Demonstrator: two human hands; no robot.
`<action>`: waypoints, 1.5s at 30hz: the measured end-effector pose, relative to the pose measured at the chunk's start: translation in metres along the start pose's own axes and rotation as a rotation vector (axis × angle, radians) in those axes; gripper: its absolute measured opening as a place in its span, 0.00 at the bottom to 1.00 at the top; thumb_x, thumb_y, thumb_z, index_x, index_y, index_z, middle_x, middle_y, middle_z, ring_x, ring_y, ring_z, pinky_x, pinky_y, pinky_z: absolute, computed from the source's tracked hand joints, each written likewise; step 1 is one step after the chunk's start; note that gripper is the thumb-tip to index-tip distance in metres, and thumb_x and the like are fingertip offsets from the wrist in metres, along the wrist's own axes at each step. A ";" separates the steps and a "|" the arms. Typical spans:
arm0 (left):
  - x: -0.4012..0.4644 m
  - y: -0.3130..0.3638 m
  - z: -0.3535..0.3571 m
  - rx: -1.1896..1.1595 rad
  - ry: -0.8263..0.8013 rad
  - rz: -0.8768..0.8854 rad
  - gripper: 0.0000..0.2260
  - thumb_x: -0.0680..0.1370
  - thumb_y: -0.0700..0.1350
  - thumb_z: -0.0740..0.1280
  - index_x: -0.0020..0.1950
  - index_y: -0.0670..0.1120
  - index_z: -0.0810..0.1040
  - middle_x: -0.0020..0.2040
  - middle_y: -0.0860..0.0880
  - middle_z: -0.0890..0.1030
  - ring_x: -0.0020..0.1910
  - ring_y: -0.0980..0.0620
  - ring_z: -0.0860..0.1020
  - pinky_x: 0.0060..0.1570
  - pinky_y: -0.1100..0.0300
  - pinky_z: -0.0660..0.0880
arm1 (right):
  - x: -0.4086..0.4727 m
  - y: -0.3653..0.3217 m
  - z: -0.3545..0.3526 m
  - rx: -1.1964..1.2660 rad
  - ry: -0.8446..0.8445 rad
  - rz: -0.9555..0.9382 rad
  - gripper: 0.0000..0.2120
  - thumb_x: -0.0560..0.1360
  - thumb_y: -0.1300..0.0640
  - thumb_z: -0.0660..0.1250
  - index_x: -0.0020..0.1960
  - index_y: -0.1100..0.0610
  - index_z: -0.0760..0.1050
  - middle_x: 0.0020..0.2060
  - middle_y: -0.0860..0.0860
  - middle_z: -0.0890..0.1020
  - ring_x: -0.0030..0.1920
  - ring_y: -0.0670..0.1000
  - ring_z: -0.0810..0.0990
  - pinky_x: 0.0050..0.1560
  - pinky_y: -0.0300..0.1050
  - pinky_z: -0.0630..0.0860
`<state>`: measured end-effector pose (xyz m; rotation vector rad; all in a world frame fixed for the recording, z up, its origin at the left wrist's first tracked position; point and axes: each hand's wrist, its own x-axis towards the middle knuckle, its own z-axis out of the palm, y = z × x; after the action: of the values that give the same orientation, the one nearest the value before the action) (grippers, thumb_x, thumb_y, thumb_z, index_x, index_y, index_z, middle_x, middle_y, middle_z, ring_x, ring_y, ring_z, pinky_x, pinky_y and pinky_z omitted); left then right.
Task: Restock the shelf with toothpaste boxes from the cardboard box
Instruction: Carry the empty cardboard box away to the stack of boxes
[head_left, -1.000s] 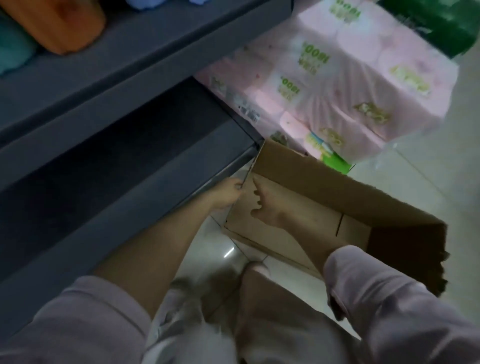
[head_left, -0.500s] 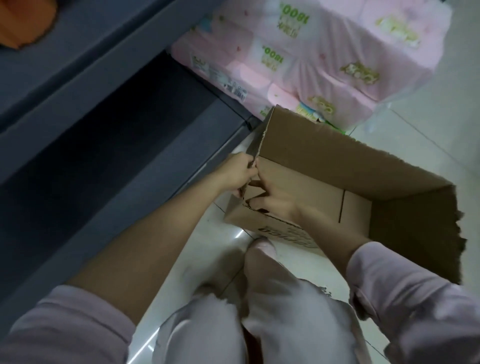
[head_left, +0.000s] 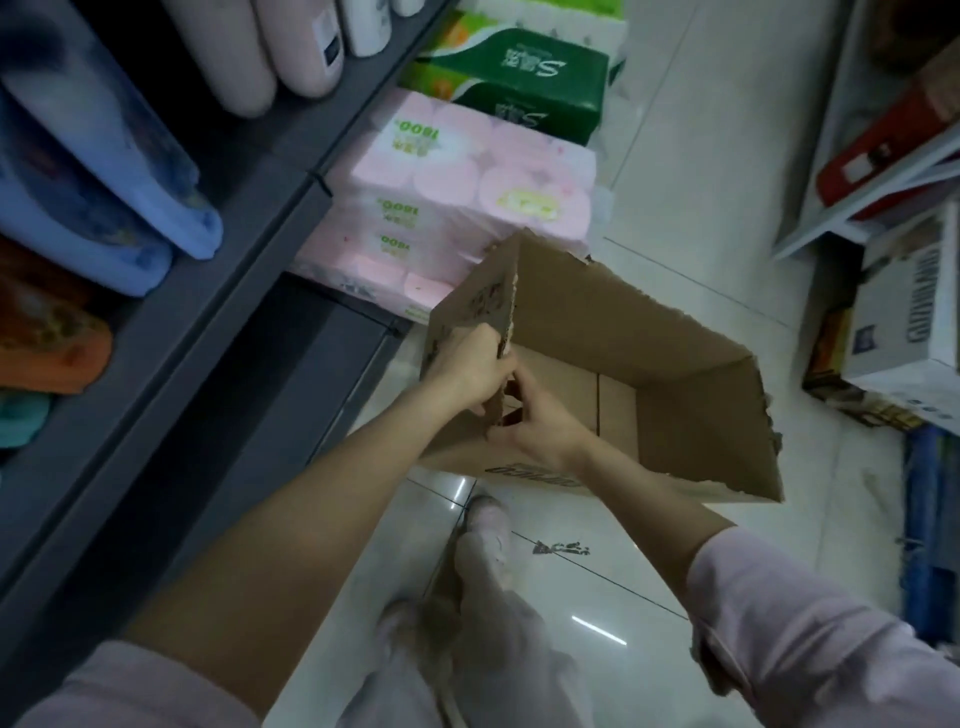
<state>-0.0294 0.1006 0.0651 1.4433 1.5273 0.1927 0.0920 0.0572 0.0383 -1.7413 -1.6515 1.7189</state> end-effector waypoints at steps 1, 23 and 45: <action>-0.005 0.020 0.000 0.009 -0.019 0.014 0.10 0.80 0.44 0.62 0.52 0.39 0.78 0.47 0.42 0.81 0.39 0.45 0.81 0.29 0.52 0.81 | -0.011 -0.002 -0.014 0.013 0.018 0.002 0.40 0.67 0.63 0.71 0.73 0.49 0.56 0.57 0.50 0.77 0.40 0.47 0.79 0.47 0.51 0.78; 0.074 0.367 0.245 0.446 -0.323 0.411 0.08 0.79 0.46 0.62 0.44 0.42 0.75 0.43 0.42 0.79 0.44 0.43 0.79 0.39 0.58 0.70 | -0.182 0.134 -0.314 0.372 0.596 0.235 0.46 0.71 0.64 0.69 0.76 0.43 0.45 0.51 0.45 0.77 0.43 0.47 0.78 0.45 0.39 0.74; 0.219 0.402 0.516 0.841 -0.626 0.889 0.10 0.80 0.42 0.61 0.58 0.46 0.79 0.51 0.43 0.82 0.51 0.42 0.79 0.47 0.55 0.72 | -0.136 0.388 -0.379 0.057 0.817 0.819 0.32 0.72 0.55 0.64 0.73 0.49 0.55 0.54 0.51 0.82 0.54 0.57 0.80 0.48 0.49 0.77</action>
<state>0.6524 0.1426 -0.0322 2.4759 0.3476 -0.4050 0.6405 0.0154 -0.0594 -2.7674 -0.5561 0.9237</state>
